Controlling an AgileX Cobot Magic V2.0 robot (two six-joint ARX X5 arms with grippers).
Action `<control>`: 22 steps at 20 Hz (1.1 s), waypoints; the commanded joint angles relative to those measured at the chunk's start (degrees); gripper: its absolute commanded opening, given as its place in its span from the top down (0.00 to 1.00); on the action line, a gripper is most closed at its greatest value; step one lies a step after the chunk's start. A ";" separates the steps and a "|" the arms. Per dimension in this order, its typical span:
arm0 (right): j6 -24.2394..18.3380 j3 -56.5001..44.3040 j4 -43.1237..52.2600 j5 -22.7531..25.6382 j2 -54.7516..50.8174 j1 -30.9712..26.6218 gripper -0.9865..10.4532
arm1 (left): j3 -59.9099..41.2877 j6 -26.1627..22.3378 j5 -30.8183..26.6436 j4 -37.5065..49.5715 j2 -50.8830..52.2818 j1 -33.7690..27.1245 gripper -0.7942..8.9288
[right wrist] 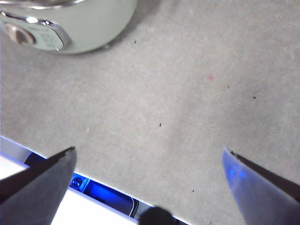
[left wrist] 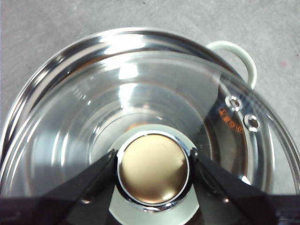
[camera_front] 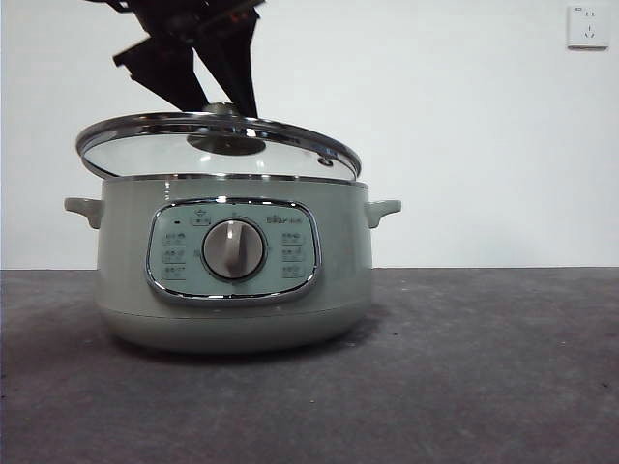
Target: Pick up the potato,open the lid,put the potato in the pot,close the lid
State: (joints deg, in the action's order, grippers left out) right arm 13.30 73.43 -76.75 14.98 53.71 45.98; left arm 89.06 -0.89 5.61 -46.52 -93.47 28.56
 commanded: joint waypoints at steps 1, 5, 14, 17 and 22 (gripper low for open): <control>0.68 -0.72 -0.02 -0.24 -0.76 -0.02 0.34 | 0.28 0.70 0.35 0.52 -1.31 -0.04 0.93; 0.66 -0.72 0.00 -0.63 -0.74 -0.02 0.34 | 0.28 0.70 -0.94 1.95 -2.34 -0.04 0.93; 0.66 -0.72 0.44 -0.61 -0.74 -0.02 0.34 | 0.28 -1.99 -3.96 4.04 -2.36 0.00 0.93; 0.68 -0.72 0.42 -0.61 -0.74 -0.02 0.34 | 0.28 -2.40 -3.91 5.75 -2.36 0.07 0.93; 0.66 -0.72 0.42 -0.61 -0.74 -0.02 0.34 | 0.28 -2.80 -3.69 4.94 -2.36 0.04 0.93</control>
State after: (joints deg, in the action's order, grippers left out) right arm 13.32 73.43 -76.66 14.52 53.01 46.00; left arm 89.25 -3.42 2.24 -42.50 -95.66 28.95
